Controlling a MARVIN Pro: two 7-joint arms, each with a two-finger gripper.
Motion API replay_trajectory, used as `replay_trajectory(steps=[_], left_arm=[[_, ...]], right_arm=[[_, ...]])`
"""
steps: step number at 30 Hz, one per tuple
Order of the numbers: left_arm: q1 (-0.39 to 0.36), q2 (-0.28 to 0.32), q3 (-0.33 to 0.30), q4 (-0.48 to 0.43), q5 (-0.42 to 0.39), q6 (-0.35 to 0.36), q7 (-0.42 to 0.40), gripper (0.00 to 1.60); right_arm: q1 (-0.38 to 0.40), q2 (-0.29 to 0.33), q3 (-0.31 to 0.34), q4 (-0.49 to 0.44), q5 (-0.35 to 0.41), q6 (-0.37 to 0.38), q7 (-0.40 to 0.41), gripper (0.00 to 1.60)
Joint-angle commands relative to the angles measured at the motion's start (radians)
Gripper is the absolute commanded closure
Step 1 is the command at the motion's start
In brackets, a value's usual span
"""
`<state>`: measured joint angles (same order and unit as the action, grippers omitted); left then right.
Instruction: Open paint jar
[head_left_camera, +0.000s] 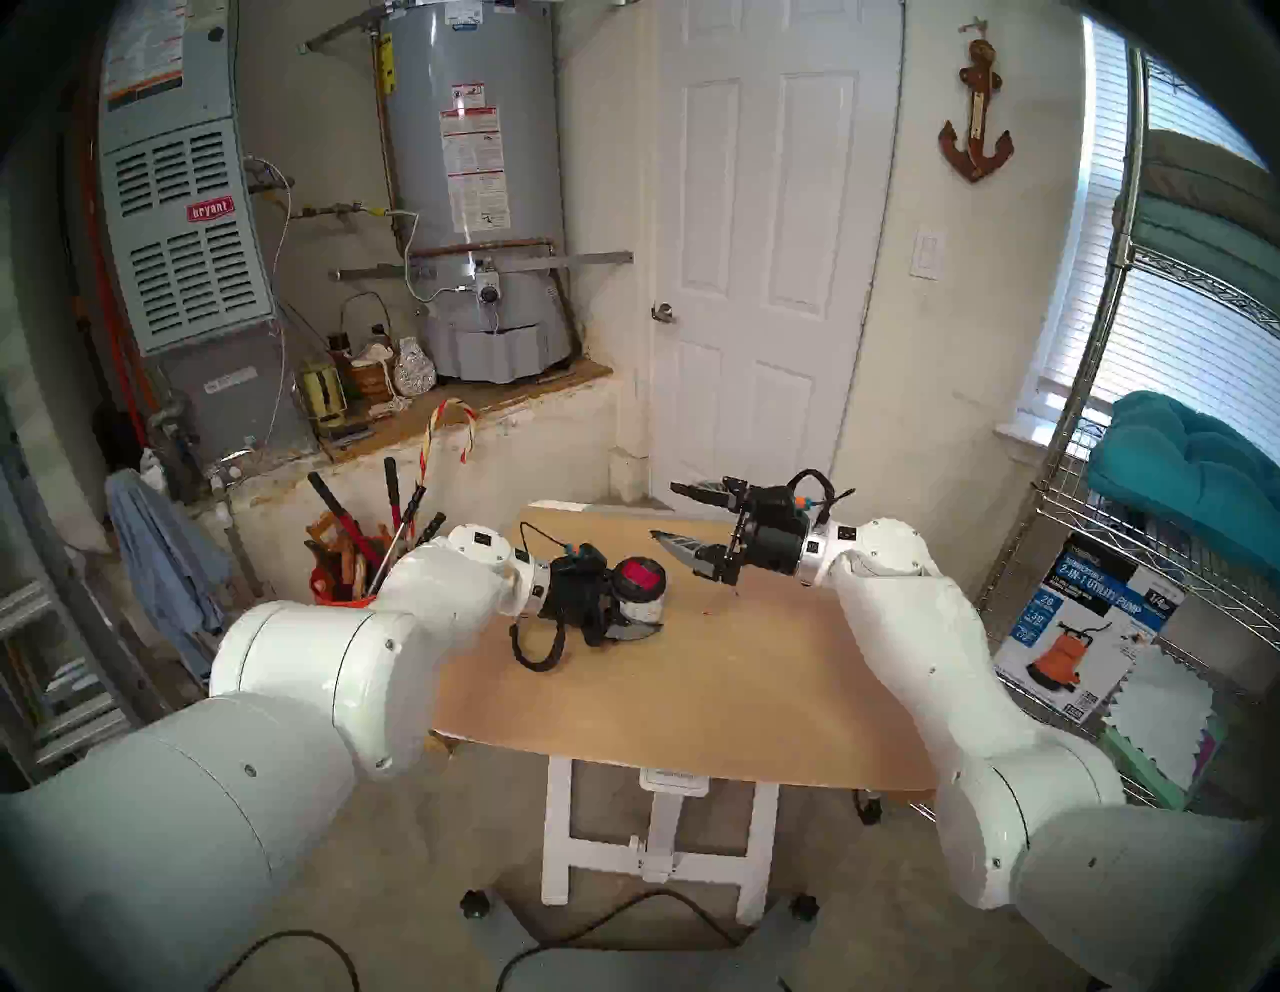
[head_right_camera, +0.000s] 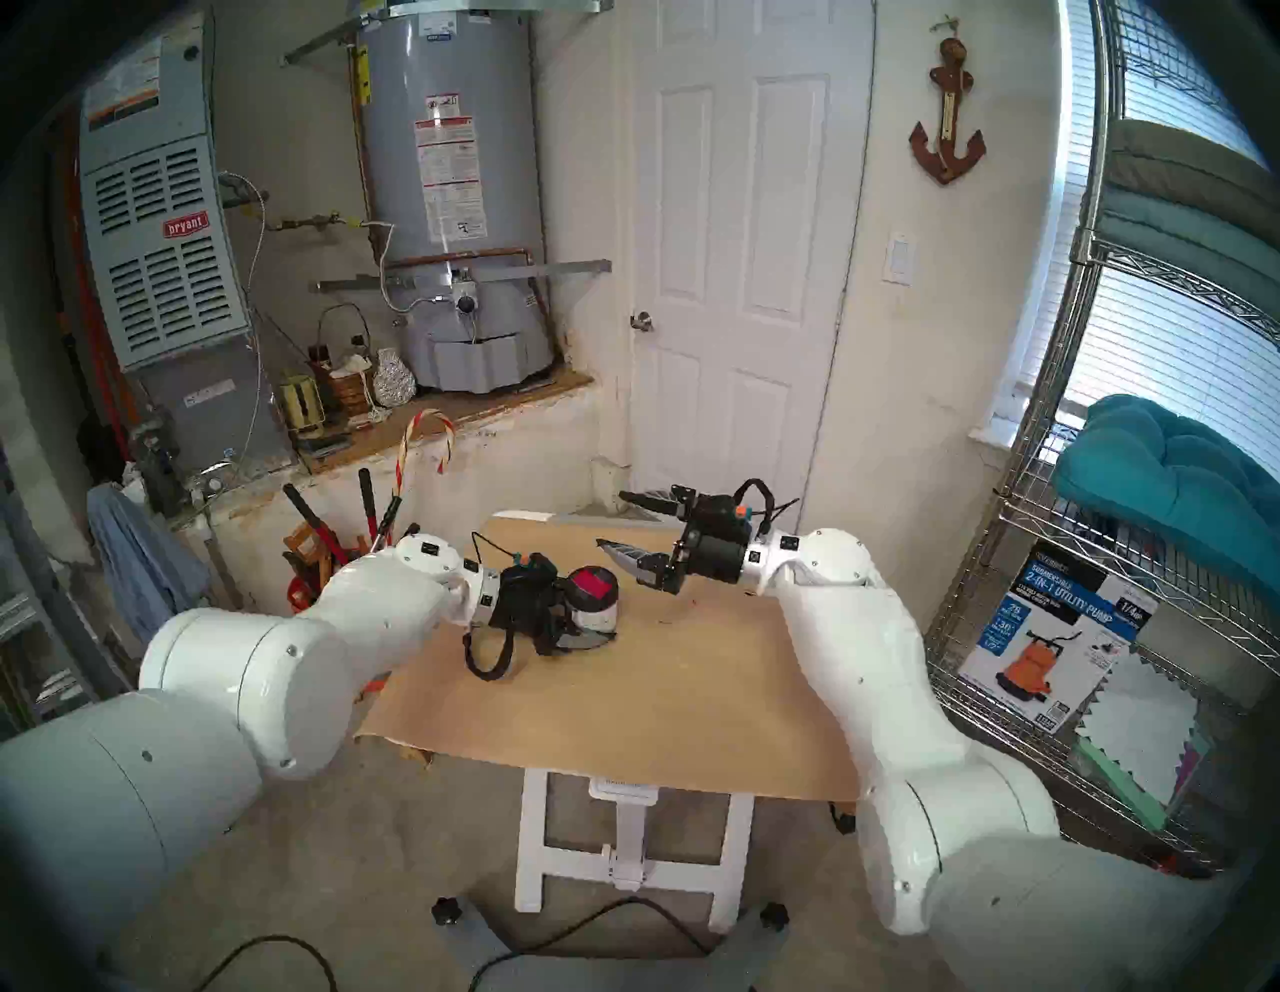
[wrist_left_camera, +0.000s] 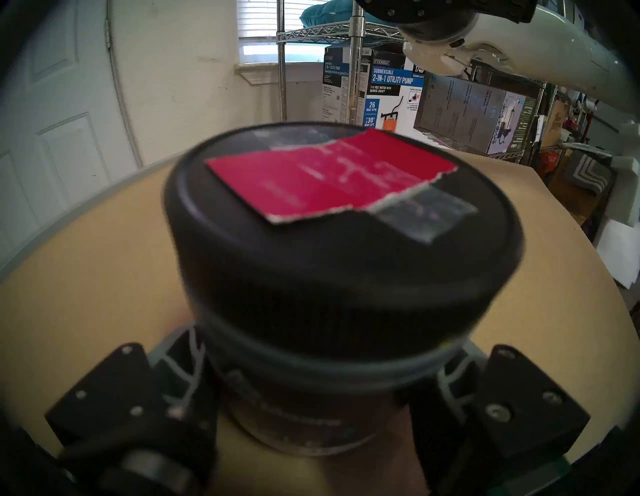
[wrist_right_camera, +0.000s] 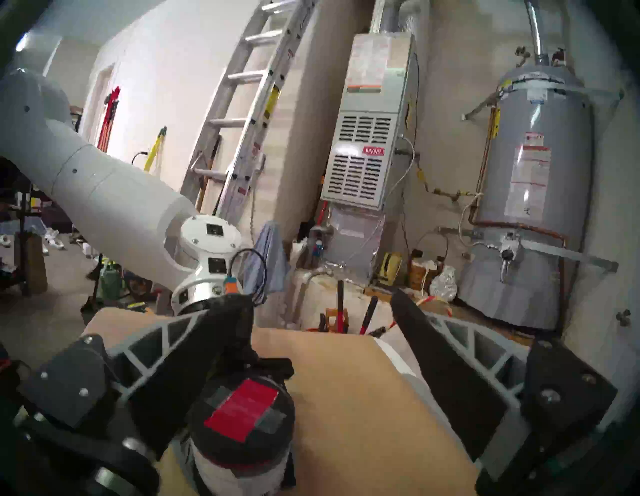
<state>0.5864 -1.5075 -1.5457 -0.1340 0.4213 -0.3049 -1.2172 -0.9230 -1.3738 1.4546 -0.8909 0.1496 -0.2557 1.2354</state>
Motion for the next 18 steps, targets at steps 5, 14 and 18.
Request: replay_trajectory(steps=[5, 14, 18], left_arm=[[-0.017, 0.004, -0.002, -0.006, -0.001, -0.002, -0.002, 1.60], [-0.018, 0.002, -0.002, -0.006, 0.000, -0.005, -0.002, 1.60], [-0.019, 0.001, -0.003, -0.005, 0.000, -0.005, -0.001, 1.60]], right_arm=[[-0.060, 0.050, -0.023, -0.173, -0.053, 0.203, -0.017, 0.00], [-0.112, 0.066, -0.024, -0.289, -0.087, 0.376, -0.042, 0.00], [-0.135, 0.068, -0.019, -0.342, -0.100, 0.455, -0.060, 0.00]])
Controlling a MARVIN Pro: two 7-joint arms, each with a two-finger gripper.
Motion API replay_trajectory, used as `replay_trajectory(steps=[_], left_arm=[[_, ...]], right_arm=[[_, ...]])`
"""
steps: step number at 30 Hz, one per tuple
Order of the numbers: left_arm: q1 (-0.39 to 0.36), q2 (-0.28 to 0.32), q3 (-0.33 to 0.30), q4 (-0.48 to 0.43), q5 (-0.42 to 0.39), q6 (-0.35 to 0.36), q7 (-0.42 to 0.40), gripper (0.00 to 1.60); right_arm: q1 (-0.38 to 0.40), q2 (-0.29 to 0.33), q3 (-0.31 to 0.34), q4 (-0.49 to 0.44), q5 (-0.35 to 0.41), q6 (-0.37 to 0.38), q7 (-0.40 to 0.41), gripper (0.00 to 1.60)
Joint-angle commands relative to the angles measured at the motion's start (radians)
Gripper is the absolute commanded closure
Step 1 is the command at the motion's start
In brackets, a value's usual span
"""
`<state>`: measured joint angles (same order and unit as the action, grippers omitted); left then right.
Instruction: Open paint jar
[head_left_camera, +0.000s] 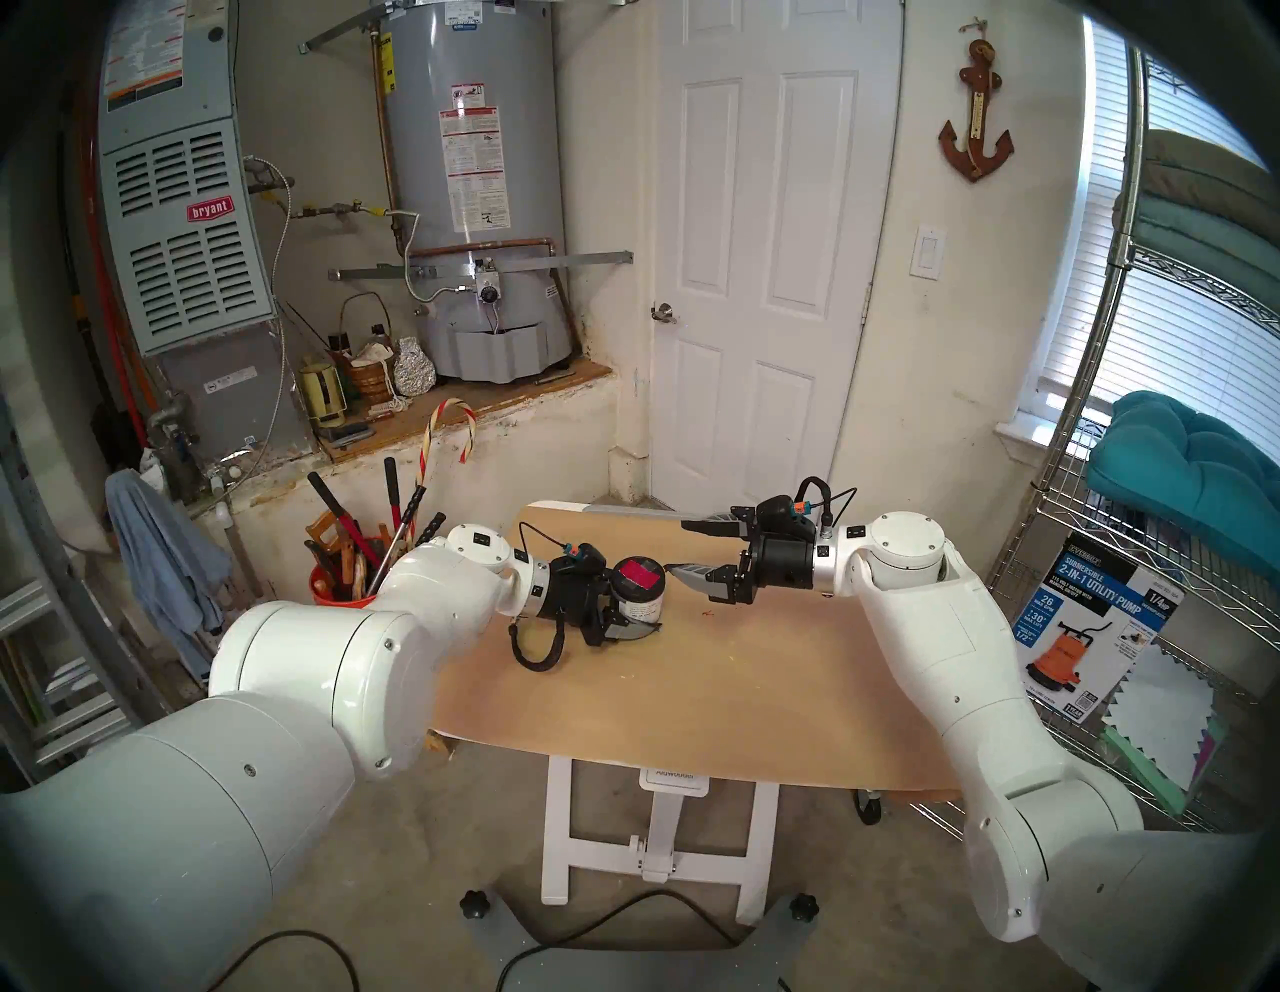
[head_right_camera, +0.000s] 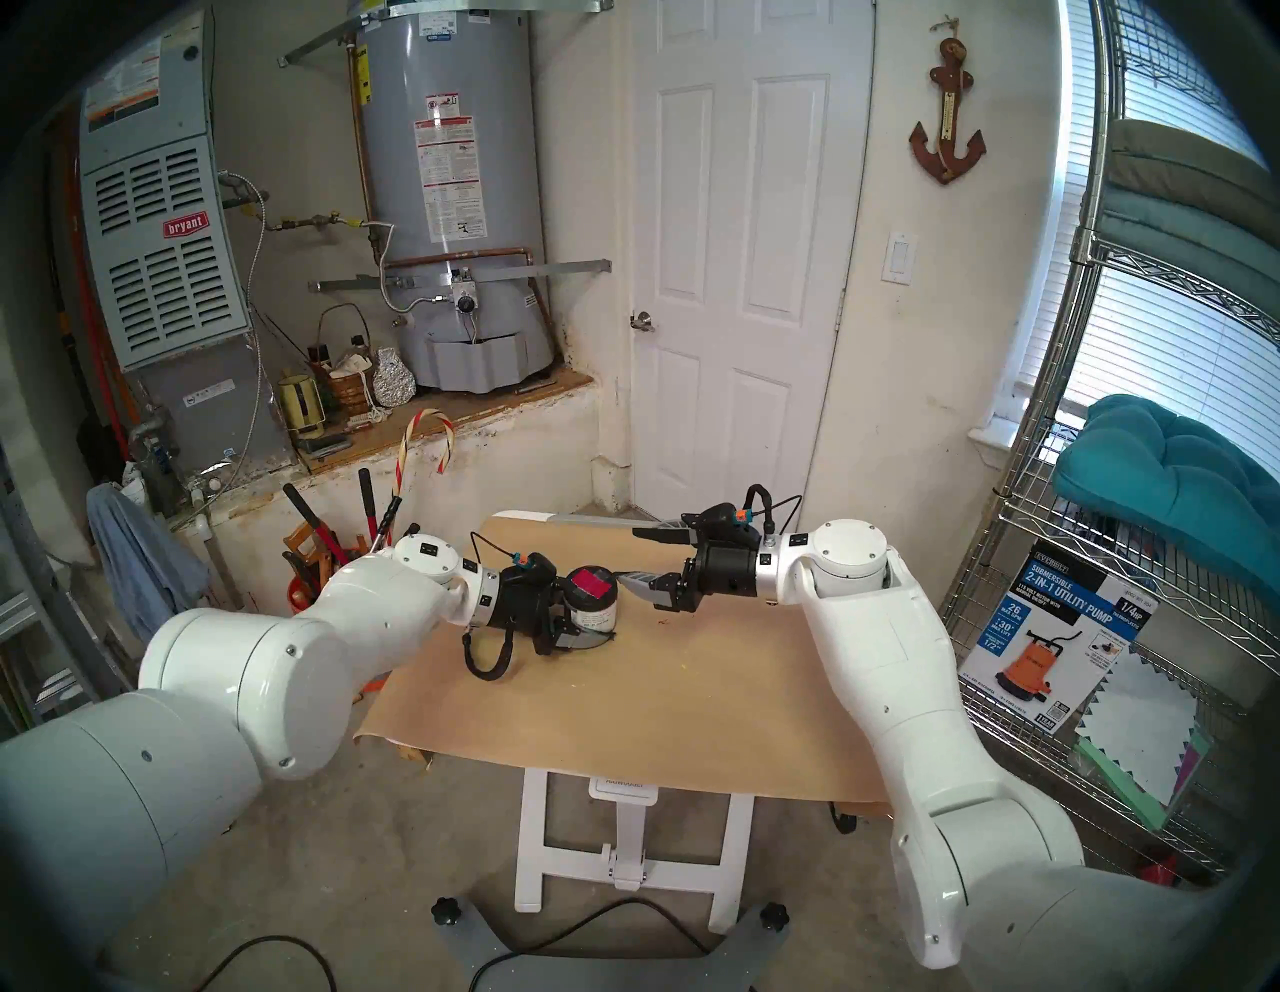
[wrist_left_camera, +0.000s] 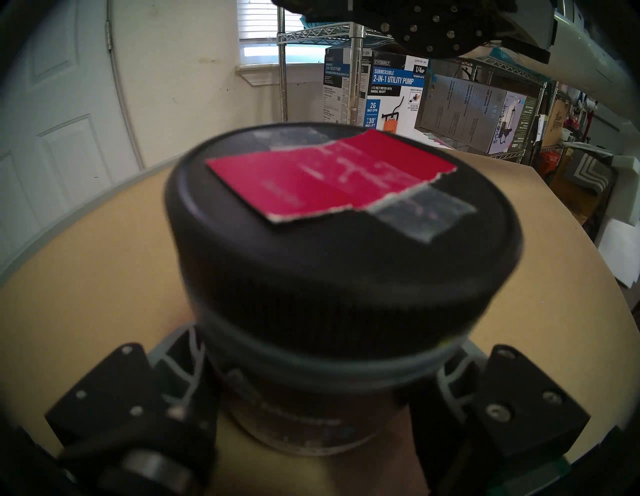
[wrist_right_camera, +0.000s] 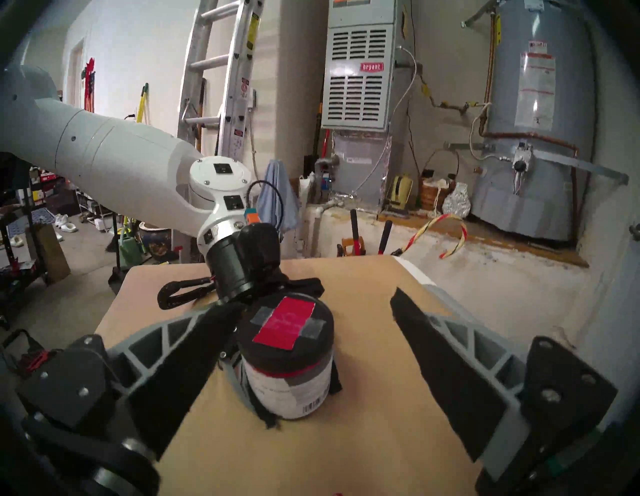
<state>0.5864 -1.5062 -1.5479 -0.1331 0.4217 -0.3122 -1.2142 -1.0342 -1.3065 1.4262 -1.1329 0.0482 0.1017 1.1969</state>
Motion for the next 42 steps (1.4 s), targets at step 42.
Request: replay_trajectory(steps=[42], left_arm=[[-0.020, 0.000, -0.005, -0.005, 0.000, 0.006, -0.021, 1.60]], right_arm=[[-0.320, -0.109, 0.011, -0.450, -0.076, 0.210, -0.260, 0.00]])
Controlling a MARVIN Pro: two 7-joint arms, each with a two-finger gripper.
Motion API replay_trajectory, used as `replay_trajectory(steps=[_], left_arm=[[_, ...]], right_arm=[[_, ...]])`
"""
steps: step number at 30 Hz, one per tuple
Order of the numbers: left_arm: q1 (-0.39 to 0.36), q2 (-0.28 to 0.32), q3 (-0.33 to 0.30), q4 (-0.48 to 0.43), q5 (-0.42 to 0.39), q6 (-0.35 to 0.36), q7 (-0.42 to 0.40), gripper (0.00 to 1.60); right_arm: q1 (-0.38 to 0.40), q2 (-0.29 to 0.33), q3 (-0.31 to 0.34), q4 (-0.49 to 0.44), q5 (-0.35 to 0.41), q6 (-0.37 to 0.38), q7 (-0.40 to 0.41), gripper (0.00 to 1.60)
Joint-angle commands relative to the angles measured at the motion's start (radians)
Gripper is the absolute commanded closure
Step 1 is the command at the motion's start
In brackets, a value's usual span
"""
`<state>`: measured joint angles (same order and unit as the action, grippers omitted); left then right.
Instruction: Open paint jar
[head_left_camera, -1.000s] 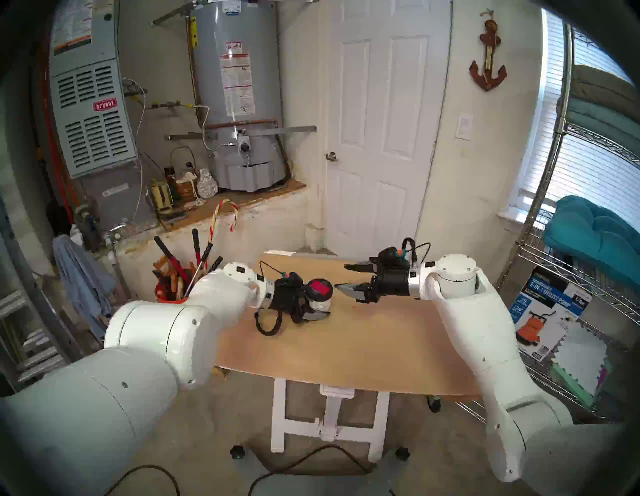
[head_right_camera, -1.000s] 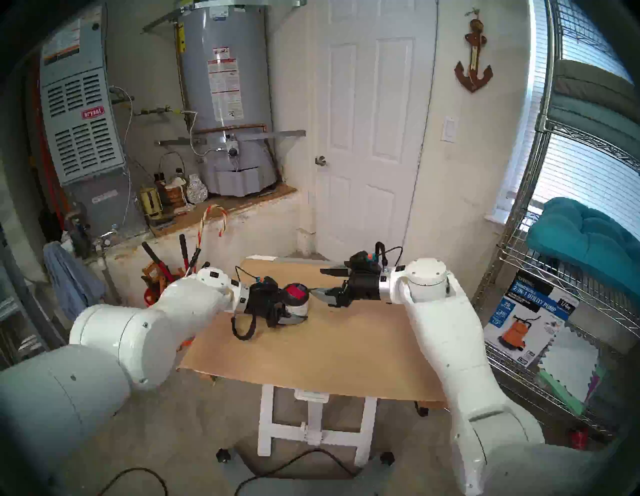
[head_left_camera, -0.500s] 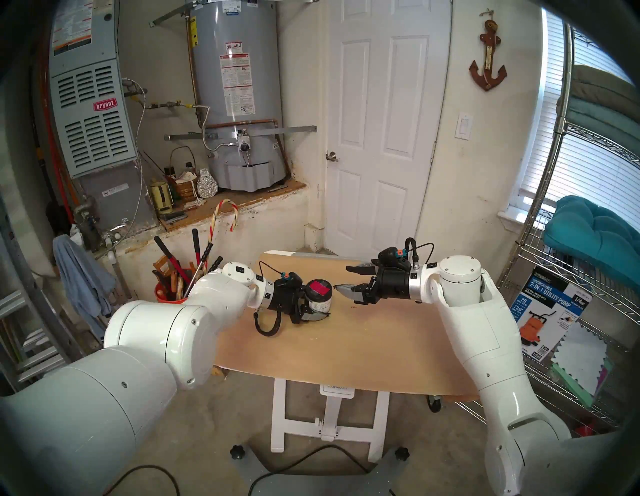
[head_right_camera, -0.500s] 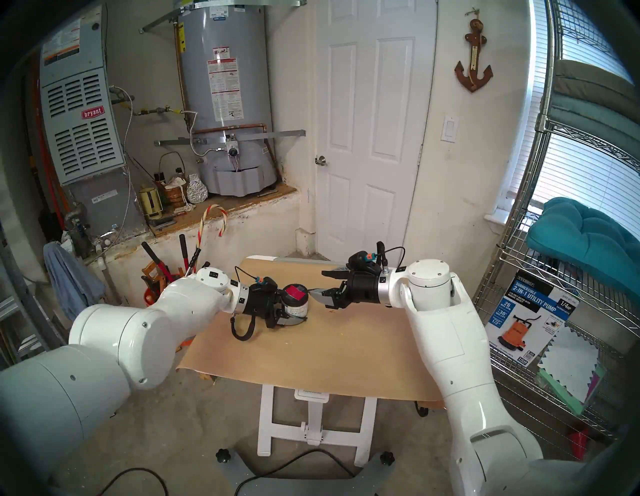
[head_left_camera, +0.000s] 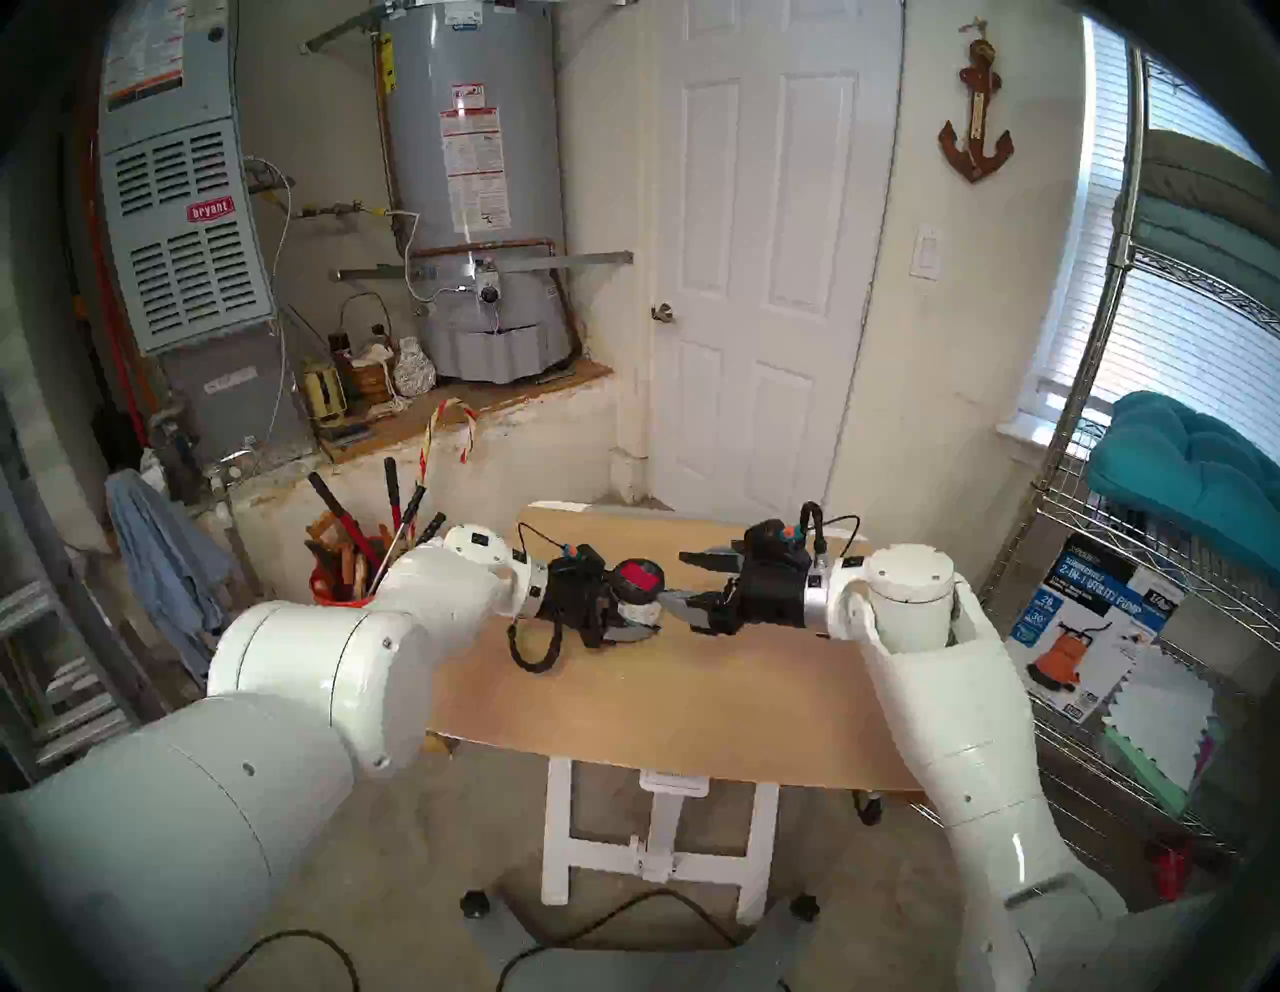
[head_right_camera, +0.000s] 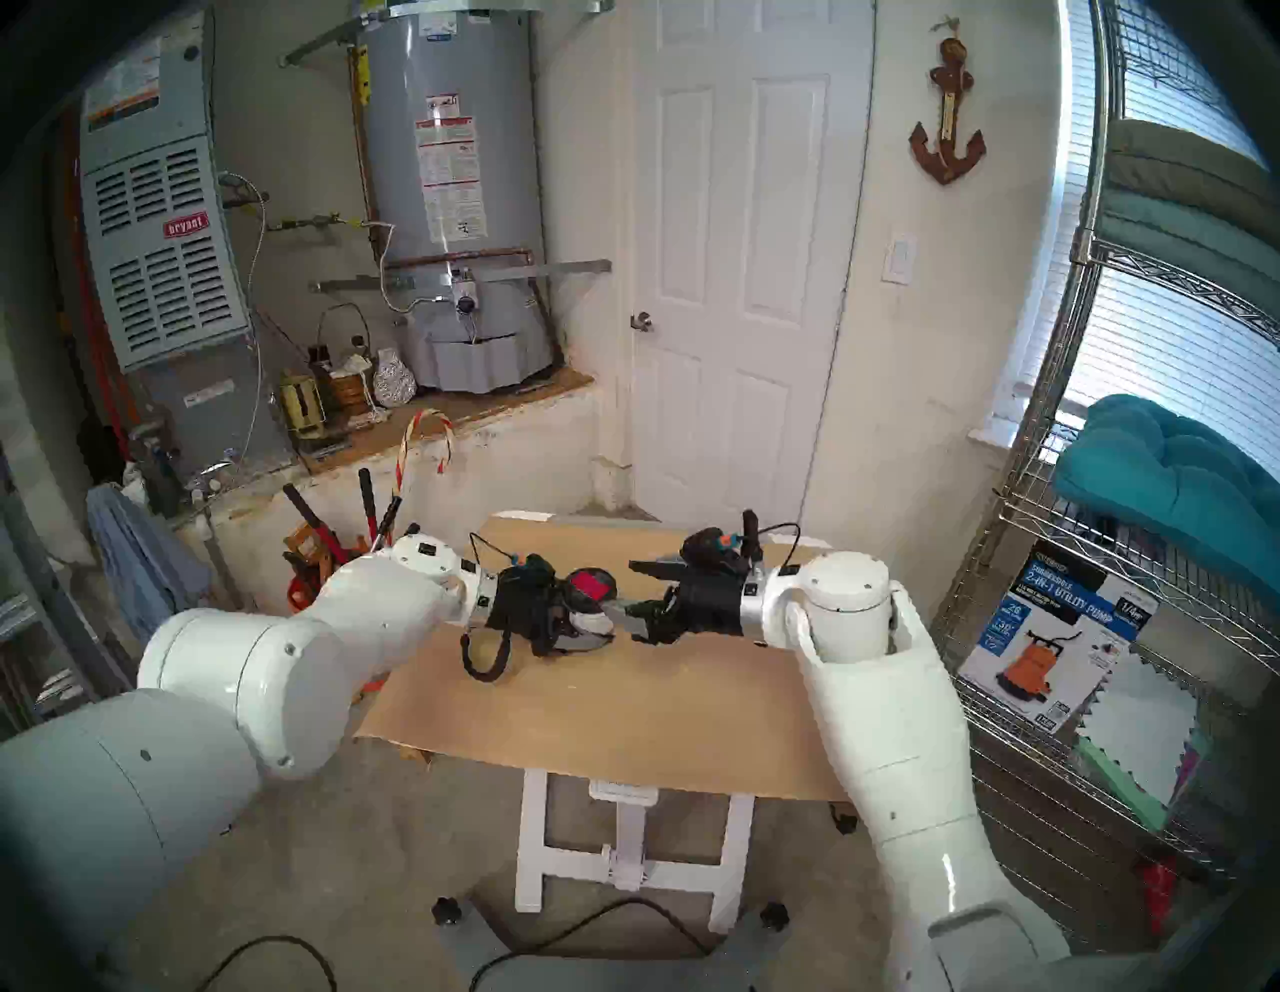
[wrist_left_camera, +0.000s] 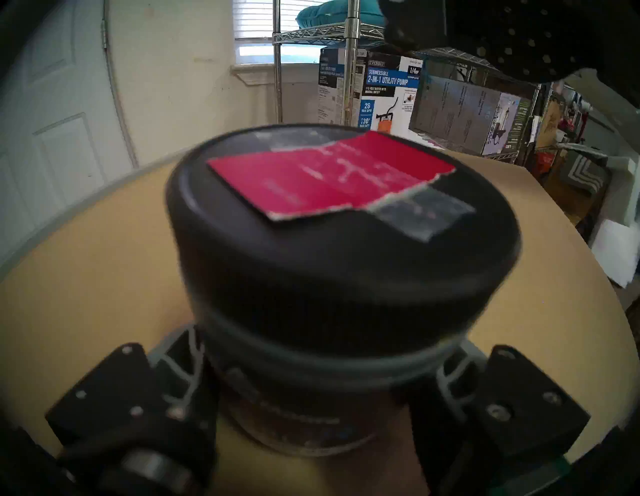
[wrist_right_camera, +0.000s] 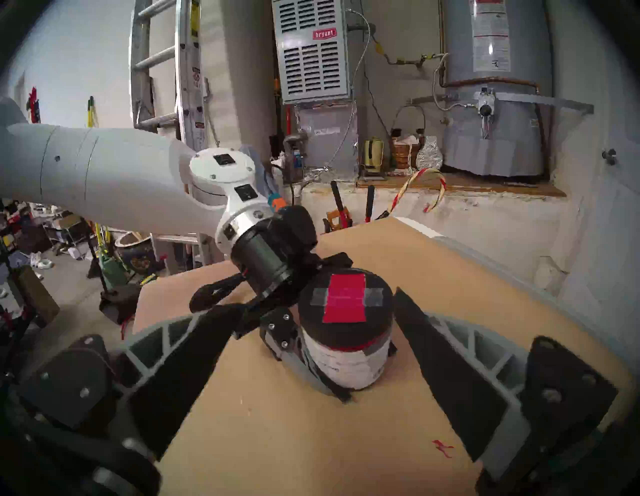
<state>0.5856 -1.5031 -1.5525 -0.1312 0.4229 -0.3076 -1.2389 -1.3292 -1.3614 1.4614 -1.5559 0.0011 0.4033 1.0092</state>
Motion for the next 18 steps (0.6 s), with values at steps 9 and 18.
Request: replay_trajectory(steps=[9, 18], left_arm=[[-0.019, -0.003, -0.001, -0.007, 0.000, 0.002, 0.004, 1.60], [-0.020, -0.003, -0.001, -0.007, 0.000, 0.002, 0.004, 1.60]], right_arm=[[-0.067, -0.092, -0.043, -0.031, -0.063, -0.166, -0.170, 0.00], [-0.070, -0.127, -0.041, -0.009, -0.066, -0.180, -0.217, 0.00]])
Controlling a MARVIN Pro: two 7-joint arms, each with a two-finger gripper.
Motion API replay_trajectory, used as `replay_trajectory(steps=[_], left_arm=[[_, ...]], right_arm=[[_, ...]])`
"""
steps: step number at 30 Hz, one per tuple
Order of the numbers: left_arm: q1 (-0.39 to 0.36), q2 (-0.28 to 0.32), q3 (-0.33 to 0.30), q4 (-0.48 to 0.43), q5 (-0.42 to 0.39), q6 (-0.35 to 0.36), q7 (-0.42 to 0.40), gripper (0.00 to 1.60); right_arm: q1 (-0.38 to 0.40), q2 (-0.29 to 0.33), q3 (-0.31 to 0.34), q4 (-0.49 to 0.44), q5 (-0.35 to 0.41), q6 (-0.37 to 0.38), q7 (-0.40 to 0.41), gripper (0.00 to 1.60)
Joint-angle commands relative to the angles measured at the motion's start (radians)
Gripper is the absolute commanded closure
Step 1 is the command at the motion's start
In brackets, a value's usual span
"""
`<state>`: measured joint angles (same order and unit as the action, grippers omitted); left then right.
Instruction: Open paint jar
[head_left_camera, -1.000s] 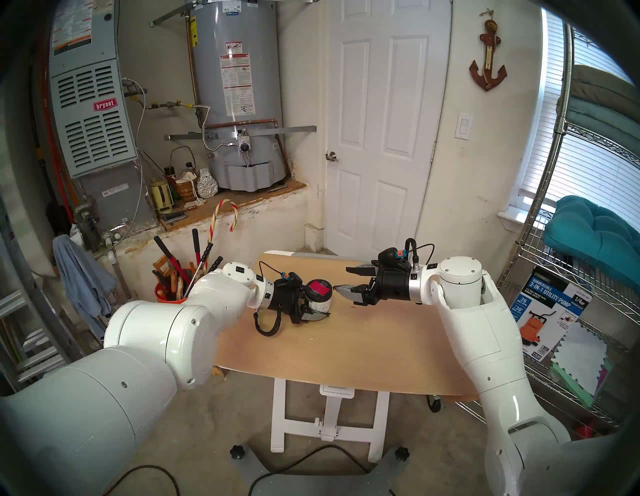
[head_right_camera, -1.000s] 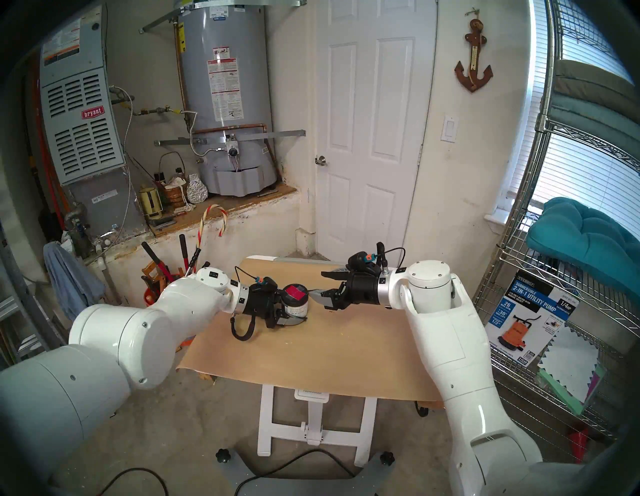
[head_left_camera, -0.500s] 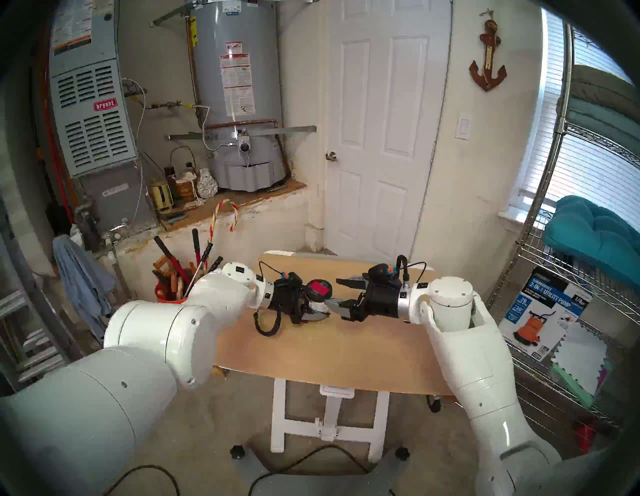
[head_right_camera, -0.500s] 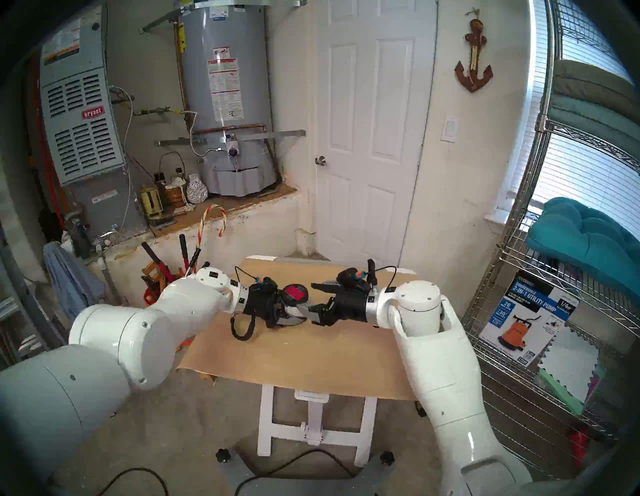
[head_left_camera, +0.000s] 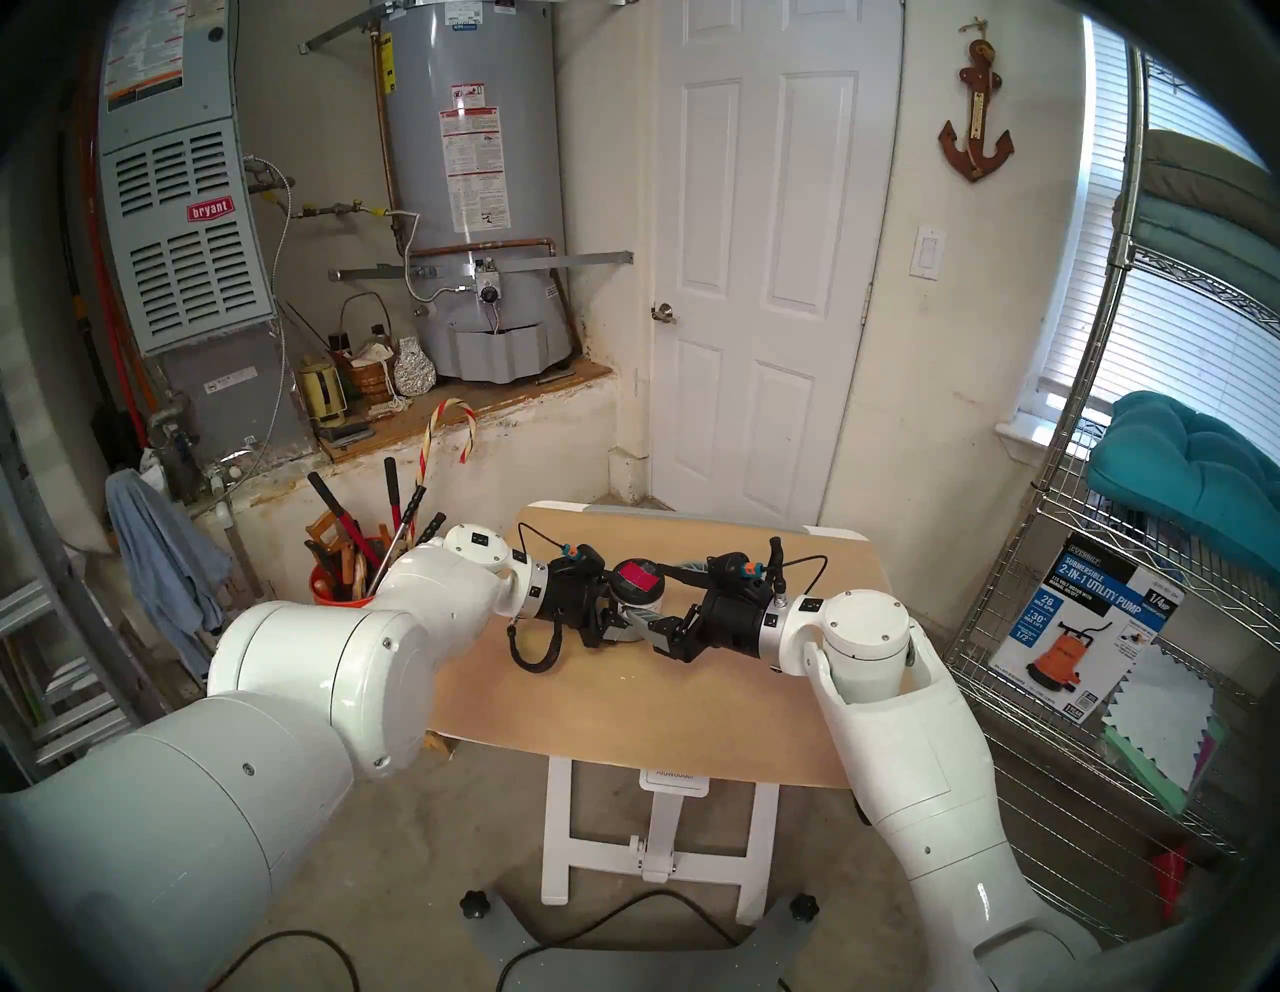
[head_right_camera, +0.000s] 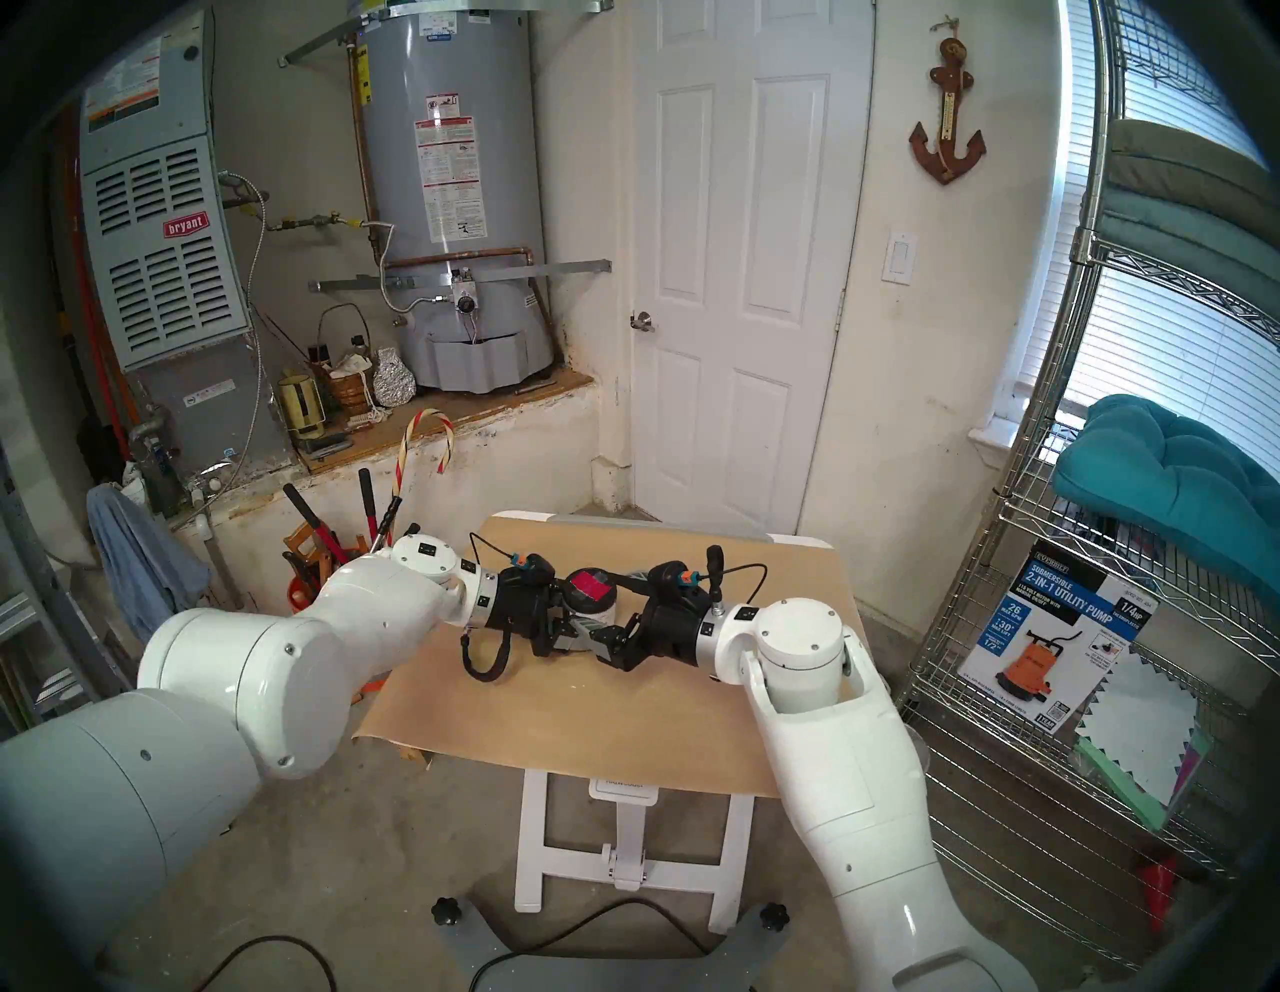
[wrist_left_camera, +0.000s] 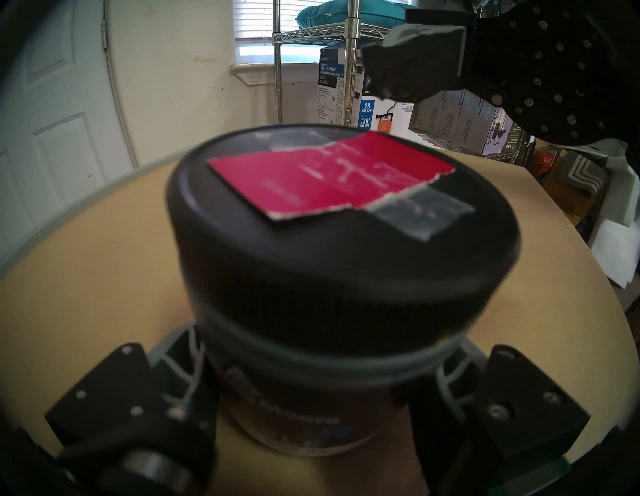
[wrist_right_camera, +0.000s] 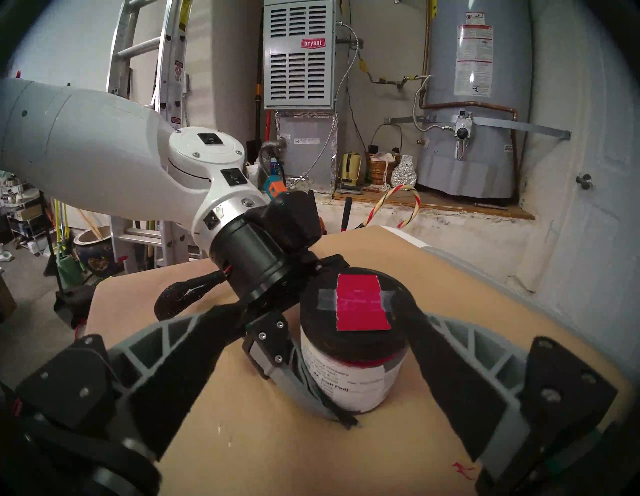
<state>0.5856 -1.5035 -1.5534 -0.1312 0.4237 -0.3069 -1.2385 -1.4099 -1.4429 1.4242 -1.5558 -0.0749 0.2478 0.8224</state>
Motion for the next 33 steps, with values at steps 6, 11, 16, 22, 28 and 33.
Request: replay_trajectory(steps=[6, 11, 16, 22, 28, 33], left_arm=[[-0.020, -0.003, -0.001, -0.007, 0.000, 0.001, 0.004, 1.60], [-0.020, -0.003, -0.001, -0.007, 0.000, 0.001, 0.004, 1.60], [-0.020, -0.003, -0.001, -0.007, 0.000, 0.001, 0.004, 1.60], [-0.020, -0.003, -0.001, -0.007, 0.000, 0.002, 0.004, 1.60], [-0.020, -0.003, -0.001, -0.006, 0.001, 0.002, 0.004, 1.60], [-0.020, -0.003, -0.002, -0.006, 0.001, 0.002, 0.004, 1.60]], right_arm=[[0.016, -0.061, -0.011, 0.008, 0.000, -0.038, -0.060, 0.00], [0.030, -0.075, -0.025, 0.046, -0.018, -0.060, -0.097, 0.00], [0.040, -0.086, -0.032, 0.073, -0.024, -0.070, -0.118, 0.00], [0.043, -0.098, -0.033, 0.090, -0.035, -0.106, -0.142, 0.00], [0.051, -0.104, -0.033, 0.104, -0.041, -0.118, -0.153, 0.00], [0.070, -0.112, -0.031, 0.142, -0.053, -0.134, -0.173, 0.00]])
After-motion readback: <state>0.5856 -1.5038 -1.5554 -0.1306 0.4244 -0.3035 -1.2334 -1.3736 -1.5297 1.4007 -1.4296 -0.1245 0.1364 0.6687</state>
